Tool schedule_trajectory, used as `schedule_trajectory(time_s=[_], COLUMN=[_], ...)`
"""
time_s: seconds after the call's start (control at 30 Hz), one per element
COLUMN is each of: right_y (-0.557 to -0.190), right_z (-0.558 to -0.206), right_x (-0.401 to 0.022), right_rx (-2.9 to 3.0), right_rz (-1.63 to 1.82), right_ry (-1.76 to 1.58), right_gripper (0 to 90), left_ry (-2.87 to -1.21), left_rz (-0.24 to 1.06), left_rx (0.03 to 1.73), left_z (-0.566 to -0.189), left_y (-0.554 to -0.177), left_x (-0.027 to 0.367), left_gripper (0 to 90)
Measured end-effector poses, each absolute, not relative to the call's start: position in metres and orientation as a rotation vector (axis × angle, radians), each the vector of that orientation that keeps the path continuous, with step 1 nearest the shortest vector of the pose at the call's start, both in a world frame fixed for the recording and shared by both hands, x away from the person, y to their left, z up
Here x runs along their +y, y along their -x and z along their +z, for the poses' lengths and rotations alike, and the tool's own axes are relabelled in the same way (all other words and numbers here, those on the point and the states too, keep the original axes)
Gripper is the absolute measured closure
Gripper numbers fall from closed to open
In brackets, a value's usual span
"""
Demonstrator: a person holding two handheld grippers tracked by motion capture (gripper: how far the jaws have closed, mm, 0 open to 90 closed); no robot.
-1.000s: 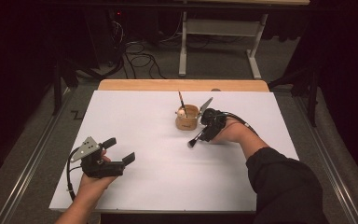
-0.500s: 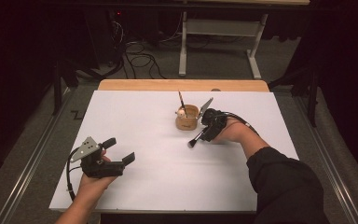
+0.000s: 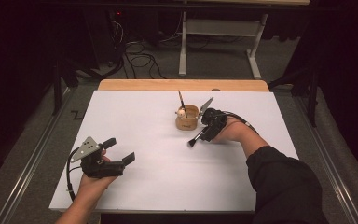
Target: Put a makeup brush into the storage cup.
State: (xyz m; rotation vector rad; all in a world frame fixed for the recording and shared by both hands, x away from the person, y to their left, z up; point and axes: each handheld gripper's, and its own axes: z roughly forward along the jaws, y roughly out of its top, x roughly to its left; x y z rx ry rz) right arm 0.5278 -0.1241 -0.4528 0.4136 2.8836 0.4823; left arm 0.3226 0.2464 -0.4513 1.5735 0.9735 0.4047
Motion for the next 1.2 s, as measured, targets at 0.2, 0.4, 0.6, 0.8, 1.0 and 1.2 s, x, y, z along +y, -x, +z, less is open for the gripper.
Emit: schedule_trajectory(time_s=[0.2,0.4,0.6,0.8,1.0,1.2], right_y=[-0.5282,-0.5289,-0.5295,-0.5277,-0.5269,-0.5270], right_z=[-0.4529,-0.4547,-0.4563,-0.4538,-0.4520,-0.4505], right_x=[-0.1243,-0.1237,-0.1236,-0.1244,-0.1271,-0.1292], right_rx=[2.884,2.896,2.922,2.929,2.931,2.938], right_rz=[0.483,0.482,0.474,0.455,0.442,0.431], right_ry=[-0.405,-0.407,-0.387,-0.399,-0.397,-0.389], right_gripper=[27.1,26.7,34.5,41.4,52.3,59.0], left_ry=[-1.572,-1.565,-1.569,-1.569,-1.566,-1.568], left_rz=[0.404,0.401,0.401,0.404,0.403,0.402], left_rx=[0.978,0.979,0.979,0.976,0.977,0.977], left_z=[-0.4514,-0.4515,-0.4517,-0.4512,-0.4510,-0.4508], left_y=[-0.3225,-0.3224,-0.3226,-0.3219,-0.3218,-0.3218], left_x=[0.2470,0.2469,0.2477,0.2478,0.2479,0.2479], left_gripper=[0.1,0.1,0.1,0.1,0.1,0.2])
